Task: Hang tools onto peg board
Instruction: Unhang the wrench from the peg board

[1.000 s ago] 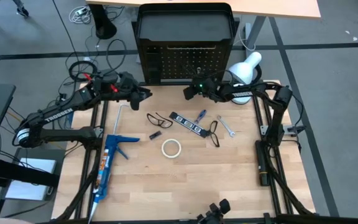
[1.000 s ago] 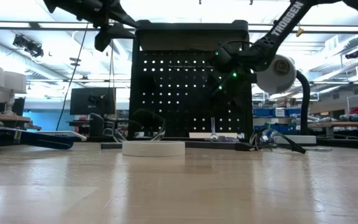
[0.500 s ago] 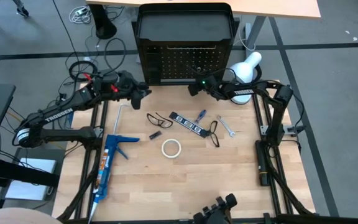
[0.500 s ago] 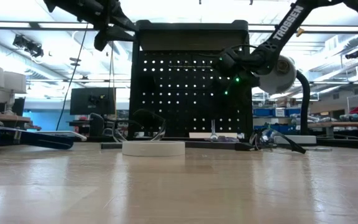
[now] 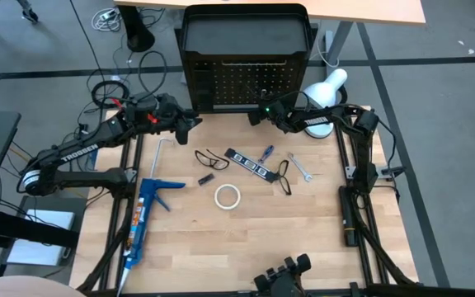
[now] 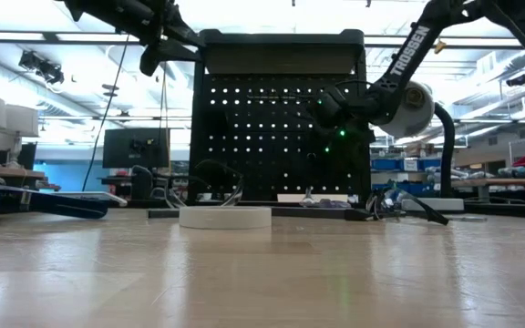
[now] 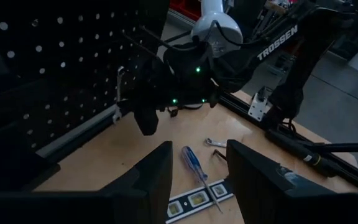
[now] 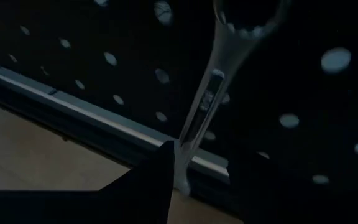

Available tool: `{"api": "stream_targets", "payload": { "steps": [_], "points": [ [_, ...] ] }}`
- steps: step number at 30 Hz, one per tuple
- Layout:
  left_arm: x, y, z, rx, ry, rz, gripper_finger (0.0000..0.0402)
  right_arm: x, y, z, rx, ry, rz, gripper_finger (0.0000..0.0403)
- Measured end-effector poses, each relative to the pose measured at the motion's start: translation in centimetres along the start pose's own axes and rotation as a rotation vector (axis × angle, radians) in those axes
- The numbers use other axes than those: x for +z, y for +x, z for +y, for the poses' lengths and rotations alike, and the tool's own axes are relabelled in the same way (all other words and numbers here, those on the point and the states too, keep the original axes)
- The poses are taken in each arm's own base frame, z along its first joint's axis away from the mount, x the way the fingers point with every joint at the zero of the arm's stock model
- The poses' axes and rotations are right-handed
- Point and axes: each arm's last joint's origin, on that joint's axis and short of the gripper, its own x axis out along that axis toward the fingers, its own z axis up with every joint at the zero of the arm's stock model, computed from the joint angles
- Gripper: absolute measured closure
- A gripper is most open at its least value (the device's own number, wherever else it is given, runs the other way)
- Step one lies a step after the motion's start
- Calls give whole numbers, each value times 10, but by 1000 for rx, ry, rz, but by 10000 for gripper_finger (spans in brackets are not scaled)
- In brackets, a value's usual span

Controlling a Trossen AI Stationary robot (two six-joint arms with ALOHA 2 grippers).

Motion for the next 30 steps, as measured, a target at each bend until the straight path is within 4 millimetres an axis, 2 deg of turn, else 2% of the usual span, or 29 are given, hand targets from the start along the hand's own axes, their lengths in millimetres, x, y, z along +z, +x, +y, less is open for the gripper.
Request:
{"api": "stream_targets", "payload": {
  "steps": [13, 22, 26, 30],
  "points": [
    [1, 0, 0, -5, 16, -5, 245, 0, 6, -8, 5, 56, 9, 250],
    [0, 0, 0, -5, 16, -4, 245, 1, 7, -10, 39, 59, 24, 266],
    [0, 0, 0, -9, 15, -2, 245, 1, 7, -10, 39, 42, 23, 282],
    [0, 0, -1, -22, 15, 2, 245, 1, 7, -10, 39, 37, 24, 315]
  ]
}}
